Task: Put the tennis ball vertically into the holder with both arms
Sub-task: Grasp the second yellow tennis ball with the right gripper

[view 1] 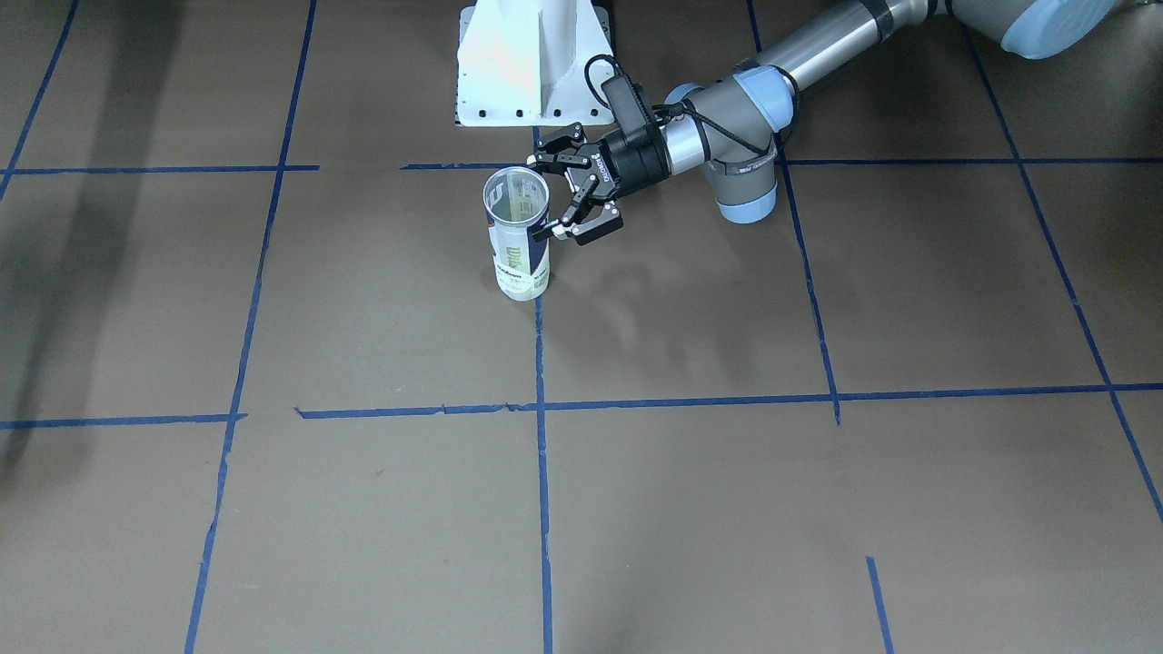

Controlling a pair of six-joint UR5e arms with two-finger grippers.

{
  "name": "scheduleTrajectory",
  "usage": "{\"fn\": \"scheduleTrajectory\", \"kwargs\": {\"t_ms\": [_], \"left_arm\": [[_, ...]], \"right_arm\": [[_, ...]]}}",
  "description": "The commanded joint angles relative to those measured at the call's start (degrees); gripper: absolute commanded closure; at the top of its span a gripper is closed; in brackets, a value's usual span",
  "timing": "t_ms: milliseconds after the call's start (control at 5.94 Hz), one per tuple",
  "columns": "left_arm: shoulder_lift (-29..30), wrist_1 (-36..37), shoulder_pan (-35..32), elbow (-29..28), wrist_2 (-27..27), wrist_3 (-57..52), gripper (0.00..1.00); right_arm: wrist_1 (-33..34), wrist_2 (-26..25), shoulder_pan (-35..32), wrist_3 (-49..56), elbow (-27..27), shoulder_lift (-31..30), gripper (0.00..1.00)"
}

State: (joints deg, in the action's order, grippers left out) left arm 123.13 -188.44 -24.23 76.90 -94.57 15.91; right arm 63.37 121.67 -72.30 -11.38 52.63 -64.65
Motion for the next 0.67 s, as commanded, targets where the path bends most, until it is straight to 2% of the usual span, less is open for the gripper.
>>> {"fn": "scheduleTrajectory", "kwargs": {"t_ms": [0, 168, 337, 505], "left_arm": [[0.0, 0.0, -0.03, 0.0, 0.0, 0.0, 0.15], [0.0, 0.0, -0.03, -0.08, 0.0, 0.0, 0.15], [0.0, 0.0, 0.05, -0.08, 0.0, 0.0, 0.15], [0.0, 0.0, 0.06, -0.08, 0.0, 0.0, 0.15]], "right_arm": [[-0.09, -0.29, 0.23, -0.13, 1.23, 0.05, 1.0], [0.87, 2.32, -0.12, -3.52, 9.34, -0.56, 1.0], [2.79, 8.87, 0.49, -18.7, 20.56, -2.13, 1.0], [6.21, 9.89, 6.32, -33.21, 35.81, -5.45, 1.0]]}}
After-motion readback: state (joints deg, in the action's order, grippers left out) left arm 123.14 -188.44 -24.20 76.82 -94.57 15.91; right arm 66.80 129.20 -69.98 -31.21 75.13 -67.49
